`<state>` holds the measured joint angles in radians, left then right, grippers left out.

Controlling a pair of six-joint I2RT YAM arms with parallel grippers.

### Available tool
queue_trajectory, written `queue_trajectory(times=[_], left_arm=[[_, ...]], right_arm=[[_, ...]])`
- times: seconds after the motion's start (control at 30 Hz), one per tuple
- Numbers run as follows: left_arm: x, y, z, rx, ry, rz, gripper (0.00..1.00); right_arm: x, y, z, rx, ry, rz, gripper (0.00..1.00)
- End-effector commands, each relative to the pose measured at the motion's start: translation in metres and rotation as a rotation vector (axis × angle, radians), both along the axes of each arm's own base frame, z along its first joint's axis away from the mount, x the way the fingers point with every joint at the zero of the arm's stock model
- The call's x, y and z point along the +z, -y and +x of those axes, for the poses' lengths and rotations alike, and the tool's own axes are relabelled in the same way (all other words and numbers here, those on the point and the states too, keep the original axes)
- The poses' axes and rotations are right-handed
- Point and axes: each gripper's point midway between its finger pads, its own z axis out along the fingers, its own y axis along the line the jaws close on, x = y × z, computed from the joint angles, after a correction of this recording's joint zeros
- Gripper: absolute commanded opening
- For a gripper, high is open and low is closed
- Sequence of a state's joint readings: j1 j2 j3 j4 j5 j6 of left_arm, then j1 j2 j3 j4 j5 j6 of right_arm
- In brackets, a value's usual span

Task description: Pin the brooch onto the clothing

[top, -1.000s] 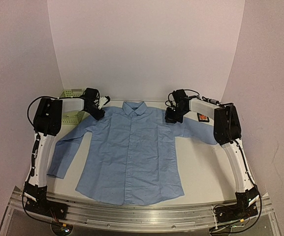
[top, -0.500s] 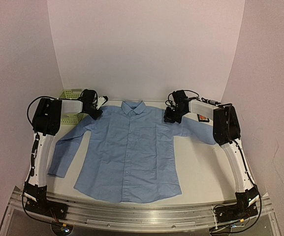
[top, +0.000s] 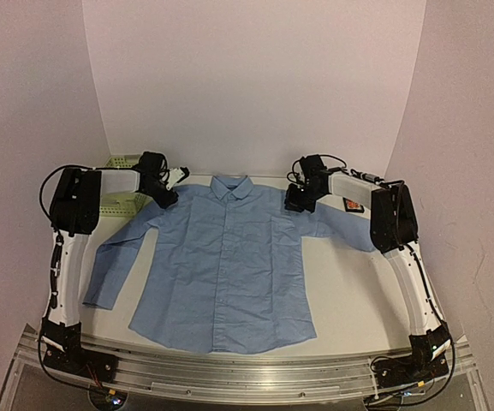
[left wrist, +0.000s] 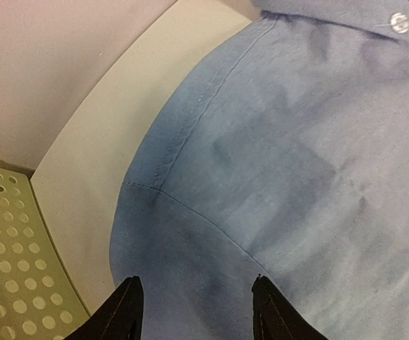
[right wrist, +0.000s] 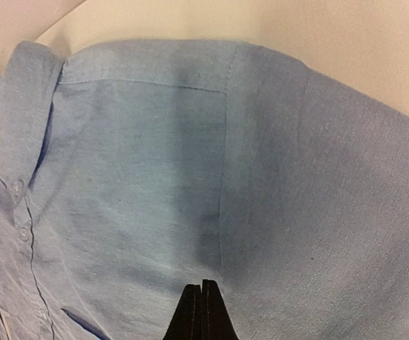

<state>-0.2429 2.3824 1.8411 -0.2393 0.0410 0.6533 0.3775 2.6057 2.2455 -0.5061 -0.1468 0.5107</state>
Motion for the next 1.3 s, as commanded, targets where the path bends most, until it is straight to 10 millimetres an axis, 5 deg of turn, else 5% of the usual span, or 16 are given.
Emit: queue_trajectory(times=[0.0,0.2,0.33,0.73,0.9,1.03,1.27], left_arm=[[0.079,0.017,-0.02,-0.107,0.054,-0.042,0.52],[0.052,-0.009,-0.074,-0.149,-0.031,0.076,0.21],[0.021,-0.022,-0.109,-0.182,-0.088,0.137,0.18],[-0.034,-0.036,-0.112,-0.153,-0.17,0.192,0.2],[-0.025,-0.034,-0.132,-0.182,-0.211,0.165,0.26],[-0.004,-0.024,-0.148,-0.224,-0.251,0.108,0.49],[0.047,-0.001,-0.155,-0.232,-0.311,-0.061,0.72]], right_arm=[[0.071,-0.009,0.016,0.041,0.144,0.039,0.0],[0.114,0.006,0.012,0.038,0.217,0.009,0.0],[0.115,0.03,0.006,0.006,0.201,-0.023,0.0],[0.118,0.136,0.025,-0.195,0.187,-0.08,0.0],[0.118,0.173,0.028,-0.239,0.192,-0.125,0.09],[0.111,0.193,0.027,-0.226,0.197,-0.232,0.31],[0.093,0.214,0.027,-0.159,0.182,-0.425,0.58]])
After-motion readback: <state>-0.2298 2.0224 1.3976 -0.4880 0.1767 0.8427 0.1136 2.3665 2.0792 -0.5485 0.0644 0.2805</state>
